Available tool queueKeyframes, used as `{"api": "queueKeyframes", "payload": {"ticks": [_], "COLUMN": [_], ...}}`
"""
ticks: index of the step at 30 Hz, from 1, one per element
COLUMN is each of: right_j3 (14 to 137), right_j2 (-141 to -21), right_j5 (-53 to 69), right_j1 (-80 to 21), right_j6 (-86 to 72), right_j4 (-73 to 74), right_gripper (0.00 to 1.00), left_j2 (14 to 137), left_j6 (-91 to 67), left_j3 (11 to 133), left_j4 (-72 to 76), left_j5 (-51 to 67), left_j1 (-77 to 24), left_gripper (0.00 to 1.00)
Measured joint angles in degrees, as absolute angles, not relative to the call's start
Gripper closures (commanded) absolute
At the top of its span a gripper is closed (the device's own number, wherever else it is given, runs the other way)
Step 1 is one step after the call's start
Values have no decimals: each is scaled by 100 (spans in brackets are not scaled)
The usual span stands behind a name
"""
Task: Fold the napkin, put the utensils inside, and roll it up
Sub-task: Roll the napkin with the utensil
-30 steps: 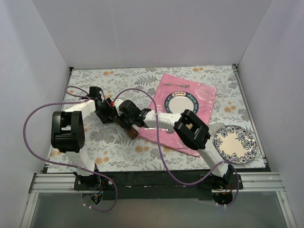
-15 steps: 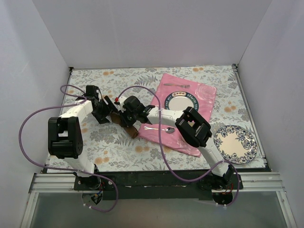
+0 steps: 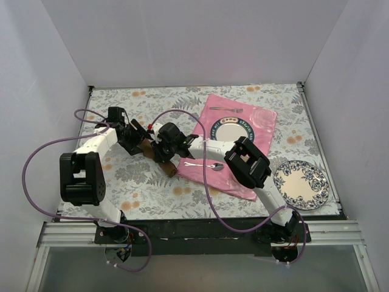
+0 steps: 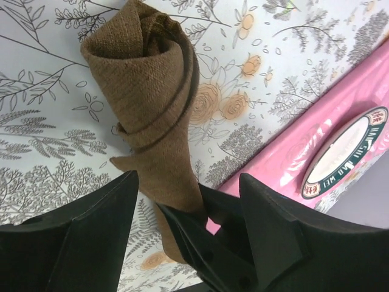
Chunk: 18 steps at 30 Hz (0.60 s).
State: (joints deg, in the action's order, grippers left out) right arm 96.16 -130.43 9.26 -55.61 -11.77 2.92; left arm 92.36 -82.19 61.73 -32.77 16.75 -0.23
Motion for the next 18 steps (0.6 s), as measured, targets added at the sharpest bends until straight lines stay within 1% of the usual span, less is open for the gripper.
{"api": "queueKeyframes", "payload": {"ticks": [4, 9, 11, 18], "right_j3": [9616, 9616, 9616, 9561], "right_j2": [-13043, -13045, -13047, -13067], "right_j5": [926, 974, 1037, 1551], "right_j1": [-5564, -5559, -5548, -5389], "right_j6": [-1177, -1194, -1225, -1553], "right_j4": [294, 292, 287, 156], "right_gripper": [71, 71, 72, 76], "left_j2": [9570, 9662, 9725, 10003], "left_j6": [-8333, -8385, -8396, -8302], "left_j3": [6184, 6173, 6160, 6169], "left_j4": [-3212, -3076, -3004, -2958], "left_j5": [1723, 1791, 1811, 1747], "left_j1": [-25, -51, -56, -115], "left_gripper": [35, 40, 44, 44]}}
